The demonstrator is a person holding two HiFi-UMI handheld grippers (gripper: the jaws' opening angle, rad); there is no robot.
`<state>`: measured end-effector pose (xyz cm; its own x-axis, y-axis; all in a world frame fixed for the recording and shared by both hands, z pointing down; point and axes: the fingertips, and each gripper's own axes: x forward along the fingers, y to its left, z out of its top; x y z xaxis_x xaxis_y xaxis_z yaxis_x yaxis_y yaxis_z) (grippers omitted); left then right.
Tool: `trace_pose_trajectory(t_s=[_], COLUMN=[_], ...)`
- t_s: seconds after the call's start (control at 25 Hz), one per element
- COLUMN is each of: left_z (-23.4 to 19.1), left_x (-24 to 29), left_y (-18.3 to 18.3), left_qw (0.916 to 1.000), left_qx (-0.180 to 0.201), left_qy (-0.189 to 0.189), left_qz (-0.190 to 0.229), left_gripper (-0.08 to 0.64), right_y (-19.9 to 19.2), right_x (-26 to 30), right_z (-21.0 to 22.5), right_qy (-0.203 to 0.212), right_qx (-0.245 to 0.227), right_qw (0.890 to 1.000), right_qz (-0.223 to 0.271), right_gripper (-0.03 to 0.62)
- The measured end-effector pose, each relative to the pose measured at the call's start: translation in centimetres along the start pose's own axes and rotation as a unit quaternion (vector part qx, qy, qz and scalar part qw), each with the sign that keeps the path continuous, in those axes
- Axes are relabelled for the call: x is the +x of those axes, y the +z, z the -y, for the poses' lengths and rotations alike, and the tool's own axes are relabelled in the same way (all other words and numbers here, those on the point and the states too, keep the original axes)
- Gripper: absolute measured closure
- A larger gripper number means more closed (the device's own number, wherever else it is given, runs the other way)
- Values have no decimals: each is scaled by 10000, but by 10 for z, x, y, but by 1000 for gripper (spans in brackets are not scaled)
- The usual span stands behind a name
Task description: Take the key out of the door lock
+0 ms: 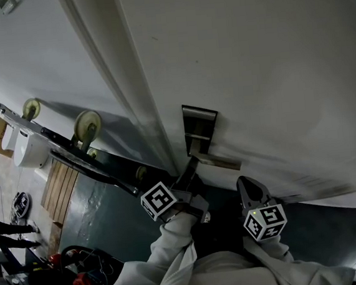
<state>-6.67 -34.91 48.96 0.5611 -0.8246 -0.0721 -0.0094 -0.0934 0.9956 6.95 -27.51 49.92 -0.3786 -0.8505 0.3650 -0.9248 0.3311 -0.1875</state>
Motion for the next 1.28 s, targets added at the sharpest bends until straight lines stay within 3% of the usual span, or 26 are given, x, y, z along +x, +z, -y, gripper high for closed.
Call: trace_pose_trajectory(t_s=[0.2, 0.36, 0.56, 1.08, 1.16, 1.28], left_z=[-2, 2, -1, 3, 3, 0], left_x=[-1, 0, -2, -32, -36, -47], left_y=[0, 0, -1, -15, -16, -14], left_qw=[10000, 9984, 9997, 9999, 9999, 9978], left_qx=[-51, 562, -196, -121, 62, 625], left_qy=[-20, 54, 14, -36, -15, 206], left_qz=[22, 87, 174, 116, 89, 7], left_gripper=[535, 534, 535, 534, 534, 534], right_y=[3, 5, 6, 6, 6, 7], right_x=[-2, -1, 0, -2, -2, -2], right_z=[0, -1, -5, -13, -14, -17], right_qy=[-3, 47, 128, 257, 269, 287], right_qx=[-51, -95, -144, -234, -238, -248], right_qw=[10000, 9999, 9998, 9994, 9993, 9992], right_qz=[10, 13, -3, 32, 50, 79], right_gripper=[540, 540, 540, 540, 540, 540])
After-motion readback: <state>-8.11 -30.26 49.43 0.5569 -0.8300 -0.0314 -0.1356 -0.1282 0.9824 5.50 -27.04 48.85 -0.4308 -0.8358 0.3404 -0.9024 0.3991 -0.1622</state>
